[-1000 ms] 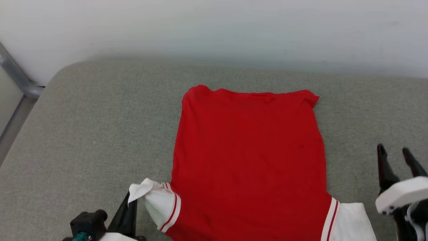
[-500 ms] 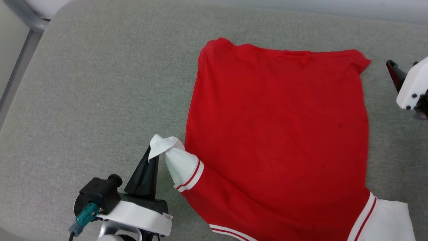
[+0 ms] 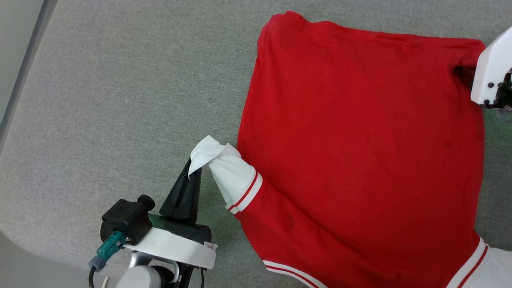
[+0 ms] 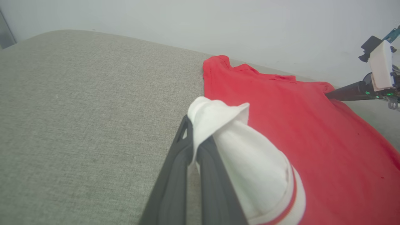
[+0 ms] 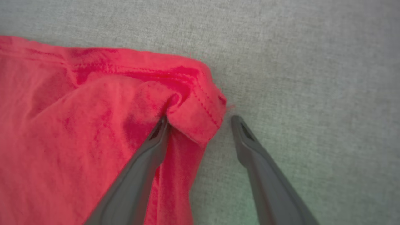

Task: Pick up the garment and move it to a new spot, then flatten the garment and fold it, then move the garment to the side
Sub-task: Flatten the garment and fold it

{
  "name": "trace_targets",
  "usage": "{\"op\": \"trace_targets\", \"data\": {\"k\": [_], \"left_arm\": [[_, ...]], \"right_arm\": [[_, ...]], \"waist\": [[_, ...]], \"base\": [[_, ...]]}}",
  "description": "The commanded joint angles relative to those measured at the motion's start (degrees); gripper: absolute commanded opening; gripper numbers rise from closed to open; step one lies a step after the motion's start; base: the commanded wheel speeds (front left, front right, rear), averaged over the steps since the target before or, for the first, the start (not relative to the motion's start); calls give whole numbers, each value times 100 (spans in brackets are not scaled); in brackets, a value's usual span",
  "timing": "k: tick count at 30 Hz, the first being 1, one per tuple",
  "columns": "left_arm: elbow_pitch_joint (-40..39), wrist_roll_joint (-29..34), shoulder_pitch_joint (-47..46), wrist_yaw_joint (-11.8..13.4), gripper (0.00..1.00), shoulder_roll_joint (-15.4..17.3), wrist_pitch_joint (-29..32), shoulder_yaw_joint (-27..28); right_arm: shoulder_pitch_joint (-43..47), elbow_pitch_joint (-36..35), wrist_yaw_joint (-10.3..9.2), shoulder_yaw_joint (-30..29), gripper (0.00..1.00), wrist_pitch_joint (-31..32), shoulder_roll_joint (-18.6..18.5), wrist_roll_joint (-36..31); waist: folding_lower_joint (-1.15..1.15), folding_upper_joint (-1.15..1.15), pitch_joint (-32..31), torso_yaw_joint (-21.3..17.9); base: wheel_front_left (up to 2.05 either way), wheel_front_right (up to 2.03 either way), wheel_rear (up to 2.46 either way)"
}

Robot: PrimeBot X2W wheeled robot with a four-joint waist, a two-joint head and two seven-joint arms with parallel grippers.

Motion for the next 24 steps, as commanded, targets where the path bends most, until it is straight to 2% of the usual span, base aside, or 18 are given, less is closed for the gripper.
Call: {"op": "trace_targets", "data": {"k": [1, 2, 3, 4, 6, 16, 24], "left_arm": [[45, -36, -57, -31, 0, -13, -42, -5], [56, -41, -74, -43, 0, -28, -58, -11], [70, -30, -90, -45, 0, -36, -65, -13], [92, -30, -95, -44, 0, -44, -79, -10], [143, -35, -101, -46, 0, -52, -90, -15], [437, -95, 146, 42, 0, 47, -10, 15], [579, -205, 578, 259, 0, 231, 214, 182]], "right_arm": [[178, 338, -2, 118, 100, 326, 50, 19], [247, 459, -2, 138, 100, 489, 52, 59], [300, 544, -2, 169, 82, 609, 48, 105], [333, 602, -2, 201, 50, 706, 42, 137], [337, 584, -2, 266, 0, 713, 9, 215], [47, 37, -5, 639, 0, 56, -545, 337], [1019, -874, -5, 677, 0, -44, -1058, 680]], "waist": [[-1, 0, 32, 31], [-1, 0, 41, 41], [-1, 0, 45, 50], [-1, 0, 38, 57], [-1, 0, 15, 61], [-1, 0, -656, -75], [-1, 0, -1432, -432]], "base": [[0, 0, 0], [0, 0, 0], [0, 0, 0], [0, 0, 0], [0, 0, 0], [0, 0, 0], [0, 0, 0]]}}
